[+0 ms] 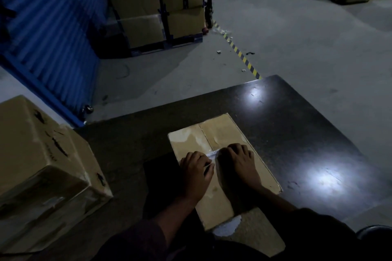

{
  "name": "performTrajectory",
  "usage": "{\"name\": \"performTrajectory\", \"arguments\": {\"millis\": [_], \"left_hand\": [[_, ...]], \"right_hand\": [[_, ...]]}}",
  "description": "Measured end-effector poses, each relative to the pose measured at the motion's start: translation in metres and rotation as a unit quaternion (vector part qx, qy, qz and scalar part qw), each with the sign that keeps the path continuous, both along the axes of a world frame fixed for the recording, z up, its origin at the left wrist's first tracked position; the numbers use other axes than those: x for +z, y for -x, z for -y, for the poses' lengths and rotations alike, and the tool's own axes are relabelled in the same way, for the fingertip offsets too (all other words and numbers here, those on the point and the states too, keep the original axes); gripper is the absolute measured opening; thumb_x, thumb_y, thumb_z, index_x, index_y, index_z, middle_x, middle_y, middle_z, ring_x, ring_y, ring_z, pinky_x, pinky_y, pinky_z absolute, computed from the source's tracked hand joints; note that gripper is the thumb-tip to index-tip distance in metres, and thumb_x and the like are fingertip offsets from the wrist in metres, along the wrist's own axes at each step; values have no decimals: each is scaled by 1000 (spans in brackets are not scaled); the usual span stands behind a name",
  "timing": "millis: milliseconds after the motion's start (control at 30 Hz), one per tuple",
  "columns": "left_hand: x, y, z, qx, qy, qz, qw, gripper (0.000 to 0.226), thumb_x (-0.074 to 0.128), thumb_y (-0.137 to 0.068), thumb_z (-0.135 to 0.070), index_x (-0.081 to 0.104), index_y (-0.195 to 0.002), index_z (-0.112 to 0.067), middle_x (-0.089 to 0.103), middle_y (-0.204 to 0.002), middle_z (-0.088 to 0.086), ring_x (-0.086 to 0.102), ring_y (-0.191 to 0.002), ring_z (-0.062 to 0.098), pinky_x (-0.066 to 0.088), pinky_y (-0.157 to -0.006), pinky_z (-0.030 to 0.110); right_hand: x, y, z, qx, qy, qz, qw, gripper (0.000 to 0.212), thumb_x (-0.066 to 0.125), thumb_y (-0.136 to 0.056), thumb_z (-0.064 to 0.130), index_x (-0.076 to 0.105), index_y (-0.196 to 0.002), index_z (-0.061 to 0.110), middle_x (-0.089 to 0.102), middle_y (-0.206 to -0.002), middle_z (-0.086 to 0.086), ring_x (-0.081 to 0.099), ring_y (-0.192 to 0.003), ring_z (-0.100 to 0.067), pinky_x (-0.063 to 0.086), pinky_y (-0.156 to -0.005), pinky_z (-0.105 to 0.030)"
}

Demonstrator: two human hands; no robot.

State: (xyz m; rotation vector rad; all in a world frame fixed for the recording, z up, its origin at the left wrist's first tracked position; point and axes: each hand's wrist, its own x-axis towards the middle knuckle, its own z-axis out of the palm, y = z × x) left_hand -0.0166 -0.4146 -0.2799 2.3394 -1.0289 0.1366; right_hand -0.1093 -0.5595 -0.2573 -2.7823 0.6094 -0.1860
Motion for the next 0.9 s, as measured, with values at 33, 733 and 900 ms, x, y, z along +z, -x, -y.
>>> {"name": "performTrajectory", "arguments": {"millis": [33,733,900], "left_hand": [[0,0,0,-1,1,2,1000,12,57,-87,-37,63,-88,-27,58,-94,-8,54,-92,16,47,-77,36],[30,-105,22,49,-244,-100,963,97,51,-86,-72,13,-158,-20,24,-162,8,20,-149,24,11,-121,44],[32,-97,9,133,-236,-96,958,93,55,-81,-76,34,-149,-16,40,-152,13,37,-139,30,26,-112,44]], "right_hand": [[-1,0,1,-4,0,0,1000,33,49,-90,49,48,-121,37,44,-121,9,40,-109,-15,35,-91,-32],[-24,91,-24,-133,24,130,982,37,66,-81,22,65,-118,24,57,-104,-3,45,-92,-20,42,-72,-32],[-21,72,14,-106,23,86,990,37,53,-88,32,58,-126,30,54,-114,-1,47,-99,-23,44,-80,-38]]}}
